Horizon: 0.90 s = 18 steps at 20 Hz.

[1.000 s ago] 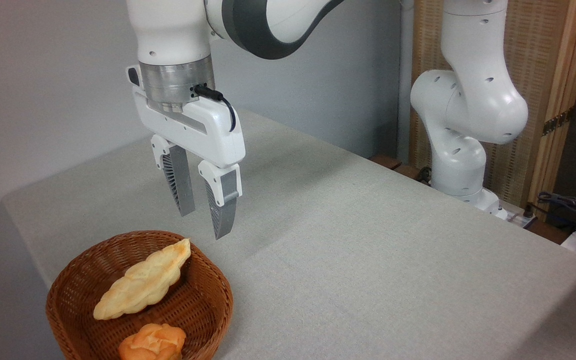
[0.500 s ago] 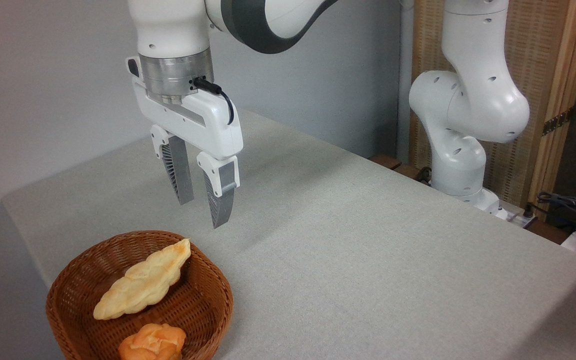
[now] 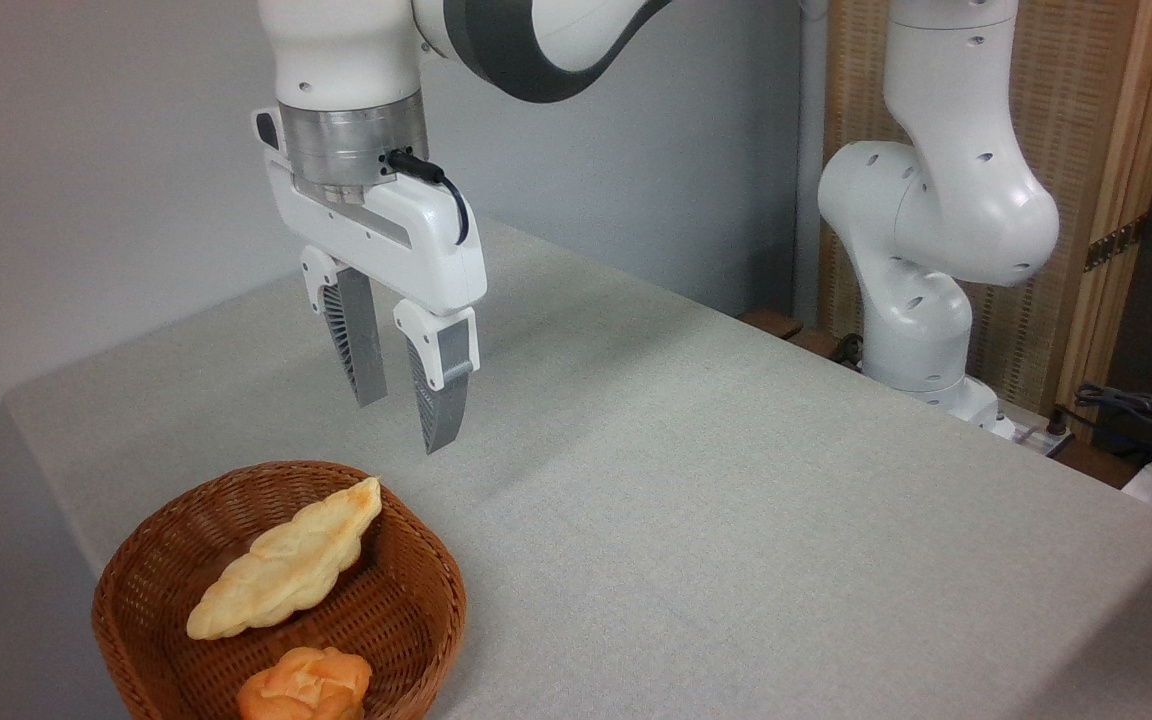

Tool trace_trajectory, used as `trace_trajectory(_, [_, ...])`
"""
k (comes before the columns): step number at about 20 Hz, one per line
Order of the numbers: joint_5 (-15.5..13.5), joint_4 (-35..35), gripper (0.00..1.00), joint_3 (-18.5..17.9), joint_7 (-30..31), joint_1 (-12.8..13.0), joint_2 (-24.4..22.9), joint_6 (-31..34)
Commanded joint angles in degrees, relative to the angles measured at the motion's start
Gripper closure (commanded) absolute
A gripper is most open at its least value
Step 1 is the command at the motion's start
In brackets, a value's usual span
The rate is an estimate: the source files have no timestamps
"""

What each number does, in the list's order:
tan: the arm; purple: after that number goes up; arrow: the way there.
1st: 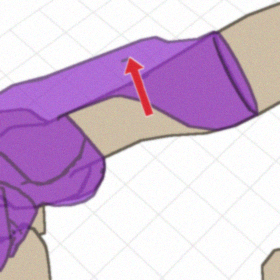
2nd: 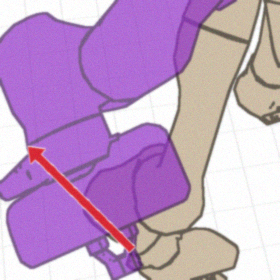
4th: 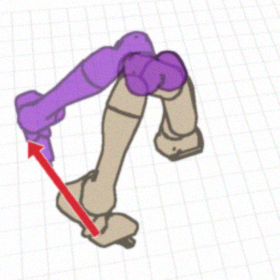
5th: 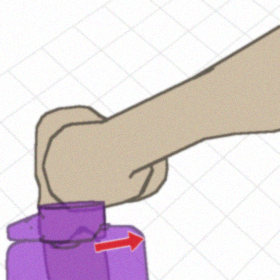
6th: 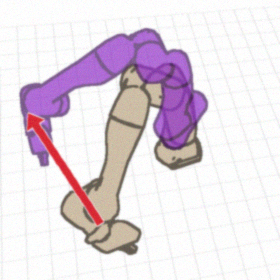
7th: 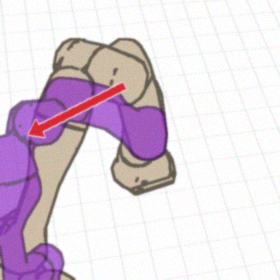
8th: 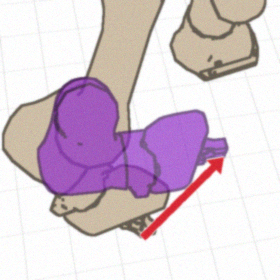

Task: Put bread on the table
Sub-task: 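Move the open gripper toward the pale croissant in the wicker basket, then lower the gripper around the croissant and close the fingers on it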

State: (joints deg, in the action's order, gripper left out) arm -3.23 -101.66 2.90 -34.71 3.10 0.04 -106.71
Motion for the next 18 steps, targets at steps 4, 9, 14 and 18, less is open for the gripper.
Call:
trace_trajectory(4, [-2.3,0.5,0.0,-0.2,-0.3,-0.5,2.7,-8.9])
trace_trajectory(9, [-2.3,0.6,0.0,0.5,-0.2,-0.4,7.0,-14.5])
trace_trajectory(14, [-5.5,0.7,0.0,1.7,0.5,-0.2,11.1,-20.2])
trace_trajectory(18, [-5.2,0.7,0.0,3.2,0.2,0.1,13.8,-23.7])
